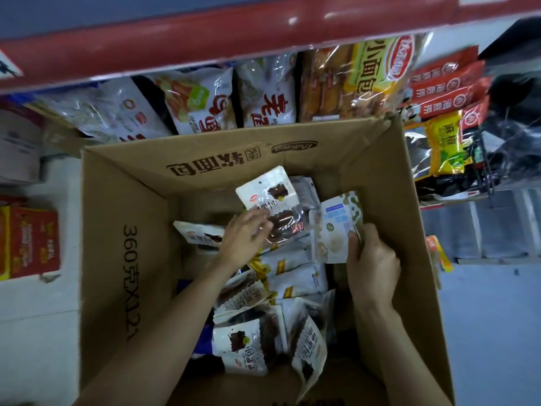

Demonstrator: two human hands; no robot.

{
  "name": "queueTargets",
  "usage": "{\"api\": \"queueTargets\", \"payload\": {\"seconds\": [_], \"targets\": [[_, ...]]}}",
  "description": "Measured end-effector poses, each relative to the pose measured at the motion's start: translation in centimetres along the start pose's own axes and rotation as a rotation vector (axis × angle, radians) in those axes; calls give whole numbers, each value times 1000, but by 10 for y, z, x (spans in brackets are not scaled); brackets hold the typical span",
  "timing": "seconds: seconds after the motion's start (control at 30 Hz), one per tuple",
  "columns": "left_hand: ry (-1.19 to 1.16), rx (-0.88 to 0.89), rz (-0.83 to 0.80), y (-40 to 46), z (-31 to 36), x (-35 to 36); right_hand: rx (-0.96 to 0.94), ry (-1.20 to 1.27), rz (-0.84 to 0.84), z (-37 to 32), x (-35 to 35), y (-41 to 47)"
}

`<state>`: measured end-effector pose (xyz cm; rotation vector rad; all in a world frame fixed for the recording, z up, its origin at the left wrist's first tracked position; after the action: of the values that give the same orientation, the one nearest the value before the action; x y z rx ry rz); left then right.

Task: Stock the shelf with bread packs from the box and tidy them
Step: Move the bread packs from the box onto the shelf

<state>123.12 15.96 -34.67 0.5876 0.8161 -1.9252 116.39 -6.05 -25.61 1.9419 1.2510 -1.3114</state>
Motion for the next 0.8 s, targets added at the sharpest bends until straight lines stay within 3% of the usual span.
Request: {"api": "queueTargets", "payload": {"seconds": [0.13, 0.27, 0.43, 0.57, 0.8], "targets": [[-165, -309, 282, 28, 21, -9, -40, -16, -5, 0, 4, 4], [-189, -533, 267, 48, 20, -8, -68, -30, -19, 1, 5, 7], [-137, -360, 199, 48, 23, -18, -98, -17, -69, -3, -3, 7], [-86, -134, 203, 14, 56, -44, -47, 156, -149, -7, -22, 3], [-179, -80, 365, -33, 106, -124, 54, 343, -156, -24, -87, 5]]}}
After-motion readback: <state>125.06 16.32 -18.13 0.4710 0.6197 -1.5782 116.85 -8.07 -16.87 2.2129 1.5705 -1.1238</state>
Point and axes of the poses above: each hand's wrist, its own y-axis towards the middle knuckle, its own x-axis out of the palm, z = x × y, the point moved 2 cm from there along y, towards the middle knuckle, and after that the axes turned 1 degree about x, right-handed, at the moved point
